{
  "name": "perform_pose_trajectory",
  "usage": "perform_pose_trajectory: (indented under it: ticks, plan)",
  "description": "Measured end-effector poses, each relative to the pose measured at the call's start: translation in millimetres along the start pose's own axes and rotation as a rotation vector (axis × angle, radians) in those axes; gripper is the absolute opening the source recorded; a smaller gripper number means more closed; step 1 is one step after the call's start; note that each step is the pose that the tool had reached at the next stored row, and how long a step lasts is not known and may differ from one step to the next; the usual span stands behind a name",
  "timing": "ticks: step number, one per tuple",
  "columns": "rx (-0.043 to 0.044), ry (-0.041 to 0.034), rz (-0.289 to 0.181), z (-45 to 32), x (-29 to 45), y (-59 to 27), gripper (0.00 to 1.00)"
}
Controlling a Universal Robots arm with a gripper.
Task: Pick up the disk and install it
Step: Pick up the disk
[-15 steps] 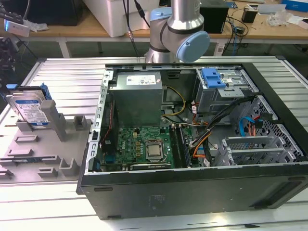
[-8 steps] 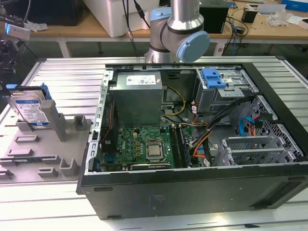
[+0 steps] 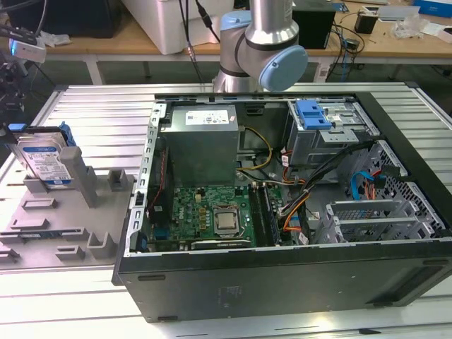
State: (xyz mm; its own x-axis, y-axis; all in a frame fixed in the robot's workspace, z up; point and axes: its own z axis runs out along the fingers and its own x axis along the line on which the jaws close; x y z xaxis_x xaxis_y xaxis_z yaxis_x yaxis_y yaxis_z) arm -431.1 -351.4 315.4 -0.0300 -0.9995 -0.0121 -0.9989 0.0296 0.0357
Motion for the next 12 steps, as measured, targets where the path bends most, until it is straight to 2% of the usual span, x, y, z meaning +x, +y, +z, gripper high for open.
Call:
perform_pose_trajectory:
  ticks: [4, 6, 12]
  plan:
    - [0.0000, 0.0001, -0.003, 3.8, 0.1, 0.3, 0.54]
    - [-0.0003, 0.0020, -0.013, 11.6, 0.2, 0.4, 0.54]
    - [-0.0003, 0.0021, -0.014, 13.1, 0.1, -1.9, 0.54]
